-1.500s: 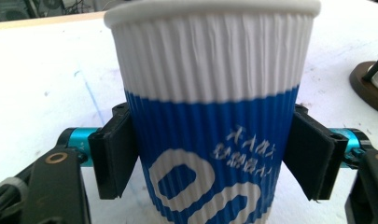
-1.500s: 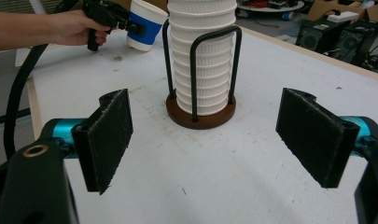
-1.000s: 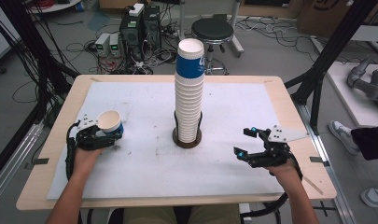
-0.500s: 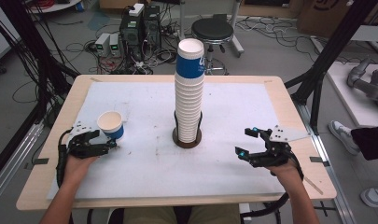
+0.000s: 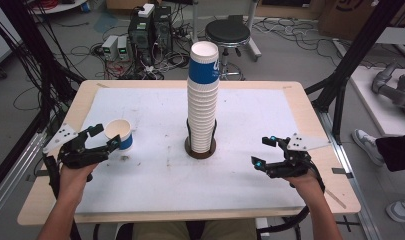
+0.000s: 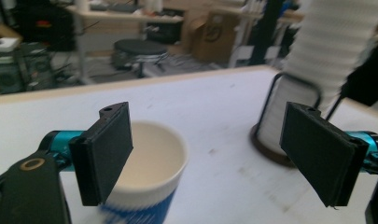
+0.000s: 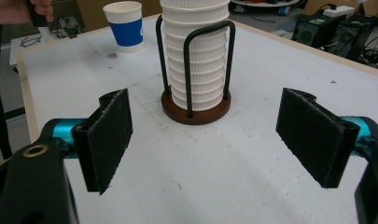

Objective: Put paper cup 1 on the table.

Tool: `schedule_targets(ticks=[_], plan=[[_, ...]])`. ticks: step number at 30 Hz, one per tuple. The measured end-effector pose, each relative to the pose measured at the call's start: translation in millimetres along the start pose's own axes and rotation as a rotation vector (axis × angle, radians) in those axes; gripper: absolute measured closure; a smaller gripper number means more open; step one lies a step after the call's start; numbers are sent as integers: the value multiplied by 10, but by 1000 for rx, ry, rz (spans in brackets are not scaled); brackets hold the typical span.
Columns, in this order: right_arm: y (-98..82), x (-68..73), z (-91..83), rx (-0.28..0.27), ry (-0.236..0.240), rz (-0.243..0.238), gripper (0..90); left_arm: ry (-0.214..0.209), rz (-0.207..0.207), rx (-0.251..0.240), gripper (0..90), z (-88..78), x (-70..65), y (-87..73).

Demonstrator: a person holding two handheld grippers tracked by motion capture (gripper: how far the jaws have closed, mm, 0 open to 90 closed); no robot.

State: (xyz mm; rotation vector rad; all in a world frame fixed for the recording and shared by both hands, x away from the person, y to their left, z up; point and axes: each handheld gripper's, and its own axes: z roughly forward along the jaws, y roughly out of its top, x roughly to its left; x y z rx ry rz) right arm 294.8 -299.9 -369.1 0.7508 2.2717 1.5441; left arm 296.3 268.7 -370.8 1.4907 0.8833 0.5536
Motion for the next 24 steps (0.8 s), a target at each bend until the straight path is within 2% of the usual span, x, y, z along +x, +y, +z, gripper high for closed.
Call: schedule_targets(ticks=[1,2,4,6,9,19,24], plan=[[0,0,0,0,0,0,189,0,0,0,171,0,0,0],[-1,-3,-4,-1,0,3,189,-34,1,-10,171,61,-43,49],[1,-11,-7,-6,-3,7,189,-42,-4,-19,171,93,-68,70],[5,-18,-13,-5,-2,11,189,-70,15,-16,171,165,-122,127],[15,-32,-13,-8,-4,11,189,-88,29,-19,171,210,-156,171],[27,-22,-4,-6,-5,10,189,-122,40,-22,171,252,-215,198],[33,-10,14,1,-1,8,189,-123,40,-25,171,277,-233,199]])
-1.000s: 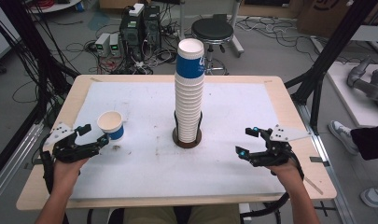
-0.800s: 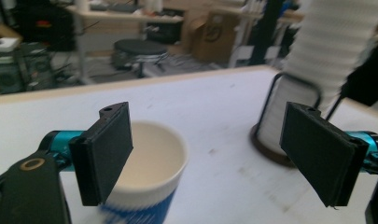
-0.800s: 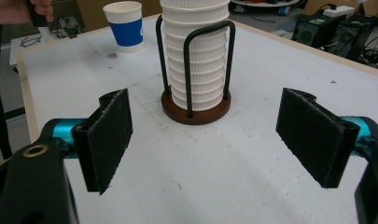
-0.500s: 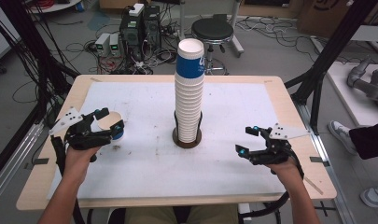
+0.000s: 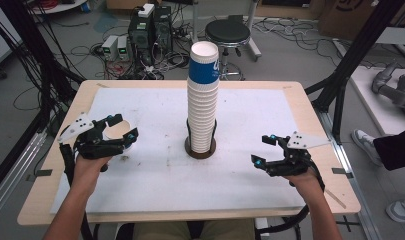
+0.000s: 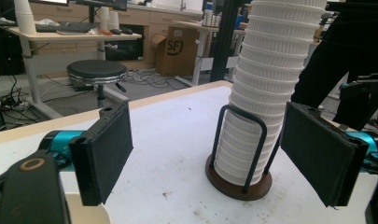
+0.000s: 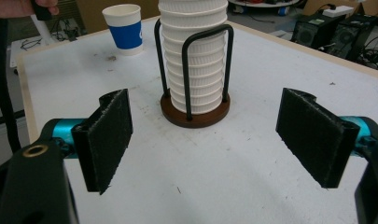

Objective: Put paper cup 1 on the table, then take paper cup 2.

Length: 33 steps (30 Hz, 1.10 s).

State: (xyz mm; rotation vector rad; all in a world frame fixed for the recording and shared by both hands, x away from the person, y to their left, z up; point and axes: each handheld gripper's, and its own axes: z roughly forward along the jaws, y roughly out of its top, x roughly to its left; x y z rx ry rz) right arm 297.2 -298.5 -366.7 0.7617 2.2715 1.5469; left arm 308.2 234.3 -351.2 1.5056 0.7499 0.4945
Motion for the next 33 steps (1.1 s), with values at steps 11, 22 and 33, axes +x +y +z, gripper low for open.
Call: schedule_targets(ticks=[11,22,33], plan=[[13,-9,10,-3,0,1,189,-54,17,-15,171,88,-79,101],[10,-8,5,-3,4,3,189,-120,39,-31,171,253,-226,256],[7,-1,0,-6,12,7,189,-212,85,-58,167,549,-403,555]])
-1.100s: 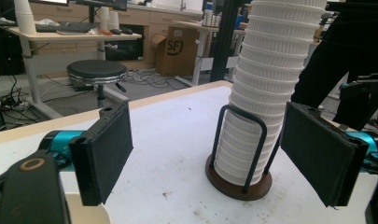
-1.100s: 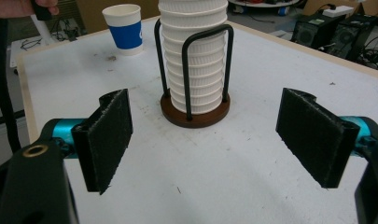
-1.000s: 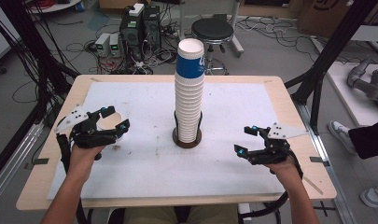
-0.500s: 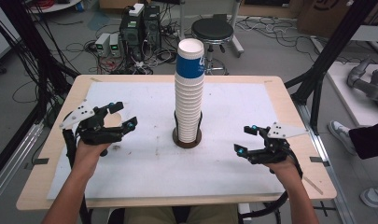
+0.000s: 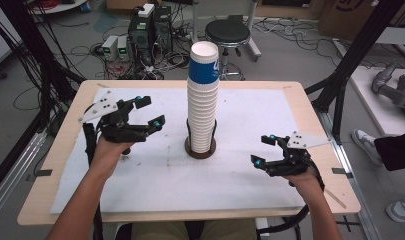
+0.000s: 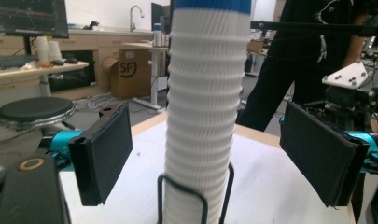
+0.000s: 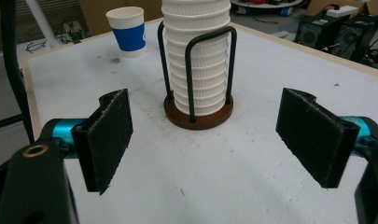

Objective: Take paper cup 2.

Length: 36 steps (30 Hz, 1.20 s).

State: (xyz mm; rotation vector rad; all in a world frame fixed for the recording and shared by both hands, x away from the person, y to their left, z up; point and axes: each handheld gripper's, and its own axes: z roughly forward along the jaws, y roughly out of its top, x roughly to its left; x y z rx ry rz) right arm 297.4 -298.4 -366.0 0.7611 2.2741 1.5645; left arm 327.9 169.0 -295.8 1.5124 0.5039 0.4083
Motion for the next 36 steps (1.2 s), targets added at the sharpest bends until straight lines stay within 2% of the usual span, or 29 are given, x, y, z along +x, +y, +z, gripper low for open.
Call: schedule_targets(ticks=[1,4,5,6,7,11,12,15,18,19,24,29,35,36], plan=[[1,0,0,-1,1,0,189,-18,10,-4,163,98,-22,68],[7,3,-4,-3,4,2,189,-34,16,-7,144,192,-32,126],[7,1,-5,-3,3,2,189,-43,20,0,143,290,-21,169],[7,0,-3,-3,3,2,189,-43,20,0,142,290,-21,169],[7,0,-3,-4,3,0,189,-47,14,7,141,384,-2,196],[23,8,-6,-10,7,-2,189,-54,14,19,138,556,19,236],[23,8,-6,-10,7,-2,189,-54,14,19,137,556,19,236],[55,10,-7,-16,13,1,189,-69,3,1,137,706,35,258],[104,11,-2,-19,17,3,189,-64,4,7,137,776,42,259],[131,9,0,-16,22,-3,189,-62,5,19,137,837,48,257],[332,19,-8,-20,28,-29,189,-55,1,29,137,912,74,242],[579,21,14,-30,48,-46,189,-85,-7,48,136,1035,85,205],[925,12,106,-38,83,-69,189,-97,-9,61,135,1102,86,192],[925,12,106,-38,83,-69,189,-97,-9,61,134,1102,86,192]])
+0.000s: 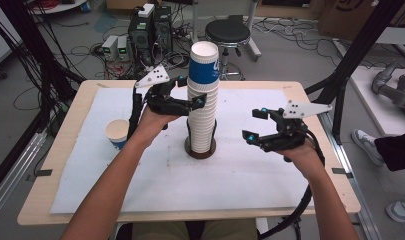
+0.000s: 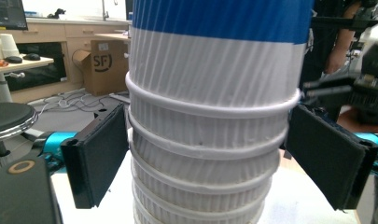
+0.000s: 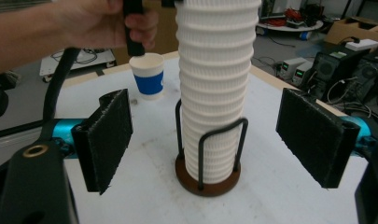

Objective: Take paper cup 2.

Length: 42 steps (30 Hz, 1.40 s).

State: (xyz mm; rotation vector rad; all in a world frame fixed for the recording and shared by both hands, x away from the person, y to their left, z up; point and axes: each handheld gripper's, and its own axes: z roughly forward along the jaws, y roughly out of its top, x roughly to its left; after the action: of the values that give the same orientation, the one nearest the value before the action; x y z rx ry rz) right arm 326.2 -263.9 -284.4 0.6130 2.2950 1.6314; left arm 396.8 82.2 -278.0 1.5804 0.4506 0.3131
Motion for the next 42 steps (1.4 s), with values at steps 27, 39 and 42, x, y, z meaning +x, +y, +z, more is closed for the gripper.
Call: schedule_targets(ticks=[27,39,42], plan=[[1408,-249,471,19,53,-46,189,6,21,12,161,4,-10,4],[1643,-238,820,81,68,-56,189,4,28,26,161,4,-15,21],[1670,-228,888,94,75,-52,235,4,29,25,161,5,-16,22]])
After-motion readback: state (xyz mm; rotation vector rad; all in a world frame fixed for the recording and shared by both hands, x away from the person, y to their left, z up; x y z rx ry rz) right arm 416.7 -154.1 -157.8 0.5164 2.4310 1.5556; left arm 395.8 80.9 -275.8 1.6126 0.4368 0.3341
